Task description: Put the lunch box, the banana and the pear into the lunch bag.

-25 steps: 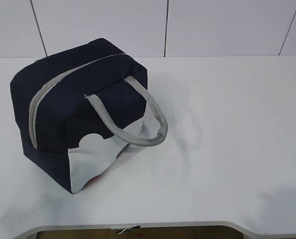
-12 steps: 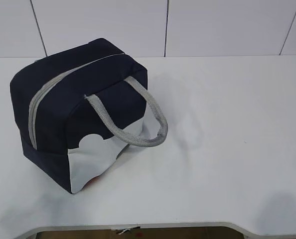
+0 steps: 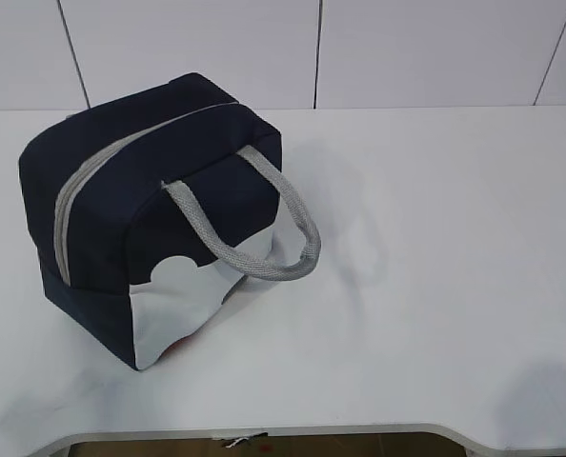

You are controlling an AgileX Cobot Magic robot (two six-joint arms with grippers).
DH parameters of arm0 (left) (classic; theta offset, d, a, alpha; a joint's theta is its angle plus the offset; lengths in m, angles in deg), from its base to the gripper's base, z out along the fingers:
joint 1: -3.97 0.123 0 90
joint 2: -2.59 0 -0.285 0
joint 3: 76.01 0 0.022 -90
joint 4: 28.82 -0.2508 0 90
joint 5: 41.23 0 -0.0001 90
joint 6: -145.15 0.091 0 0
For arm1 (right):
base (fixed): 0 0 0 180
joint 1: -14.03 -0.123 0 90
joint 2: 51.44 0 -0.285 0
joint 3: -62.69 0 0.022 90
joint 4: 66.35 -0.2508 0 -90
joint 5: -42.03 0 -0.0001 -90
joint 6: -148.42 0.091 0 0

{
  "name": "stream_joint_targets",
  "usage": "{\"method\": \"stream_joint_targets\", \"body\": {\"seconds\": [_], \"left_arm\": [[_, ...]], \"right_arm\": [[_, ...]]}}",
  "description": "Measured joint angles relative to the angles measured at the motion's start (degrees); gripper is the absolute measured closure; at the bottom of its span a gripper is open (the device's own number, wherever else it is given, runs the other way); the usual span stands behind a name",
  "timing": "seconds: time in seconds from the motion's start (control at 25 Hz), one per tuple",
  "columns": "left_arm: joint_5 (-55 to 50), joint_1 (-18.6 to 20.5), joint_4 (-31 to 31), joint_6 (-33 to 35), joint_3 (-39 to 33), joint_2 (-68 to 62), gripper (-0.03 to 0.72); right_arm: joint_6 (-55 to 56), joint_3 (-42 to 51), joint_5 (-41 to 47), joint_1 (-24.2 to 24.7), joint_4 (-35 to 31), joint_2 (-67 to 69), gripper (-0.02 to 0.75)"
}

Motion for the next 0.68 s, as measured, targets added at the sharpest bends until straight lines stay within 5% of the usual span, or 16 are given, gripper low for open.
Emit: {"method": "stream_joint_targets", "body": {"seconds": [0.28, 0.68], "left_arm": [[0.0, 0.0, 0.0, 0.0, 0.0, 0.0, 0.461], [0.0, 0.0, 0.0, 0.0, 0.0, 0.0, 0.461]], "right_arm": [[0.3, 0.0, 0.0, 1.3, 0.3, 0.0, 0.26], [0.4, 0.0, 0.0, 12.6, 0.3, 0.0, 0.26]]}}
